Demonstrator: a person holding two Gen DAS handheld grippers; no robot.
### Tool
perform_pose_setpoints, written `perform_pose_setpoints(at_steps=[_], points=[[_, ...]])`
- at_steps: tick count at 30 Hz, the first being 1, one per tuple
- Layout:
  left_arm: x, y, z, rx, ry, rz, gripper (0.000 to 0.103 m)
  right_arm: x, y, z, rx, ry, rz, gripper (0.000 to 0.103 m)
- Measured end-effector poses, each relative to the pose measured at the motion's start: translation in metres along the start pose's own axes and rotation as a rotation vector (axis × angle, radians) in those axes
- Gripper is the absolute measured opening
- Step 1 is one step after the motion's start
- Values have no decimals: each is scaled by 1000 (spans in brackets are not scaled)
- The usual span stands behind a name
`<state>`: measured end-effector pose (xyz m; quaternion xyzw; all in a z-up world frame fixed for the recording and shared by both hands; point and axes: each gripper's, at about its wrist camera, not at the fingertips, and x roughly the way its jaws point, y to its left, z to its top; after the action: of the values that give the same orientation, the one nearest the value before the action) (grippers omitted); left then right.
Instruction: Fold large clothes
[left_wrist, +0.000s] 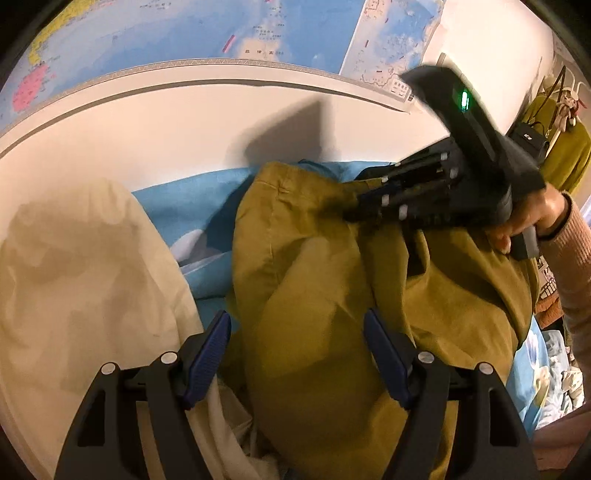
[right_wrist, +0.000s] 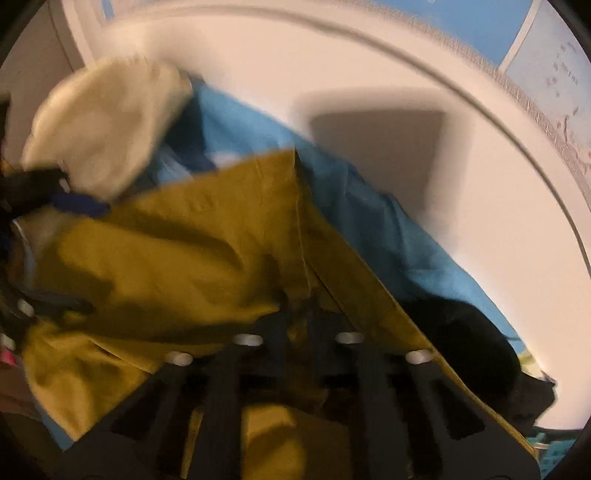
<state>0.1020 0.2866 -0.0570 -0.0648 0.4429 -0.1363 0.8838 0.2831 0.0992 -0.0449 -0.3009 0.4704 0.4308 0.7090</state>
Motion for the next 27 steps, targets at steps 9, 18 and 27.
perform_pose_setpoints(at_steps=[9, 18, 27], points=[[-3, 13, 4, -53, -5, -14, 52, -35, 41, 60, -88, -264, 3, 4], [0, 25, 6, -174, 21, 28, 37, -63, 11, -6, 60, -310, -1, 58], [-14, -20, 26, -36, -67, 10, 77, -169, -69, -198, 321, -351, -203, 66]])
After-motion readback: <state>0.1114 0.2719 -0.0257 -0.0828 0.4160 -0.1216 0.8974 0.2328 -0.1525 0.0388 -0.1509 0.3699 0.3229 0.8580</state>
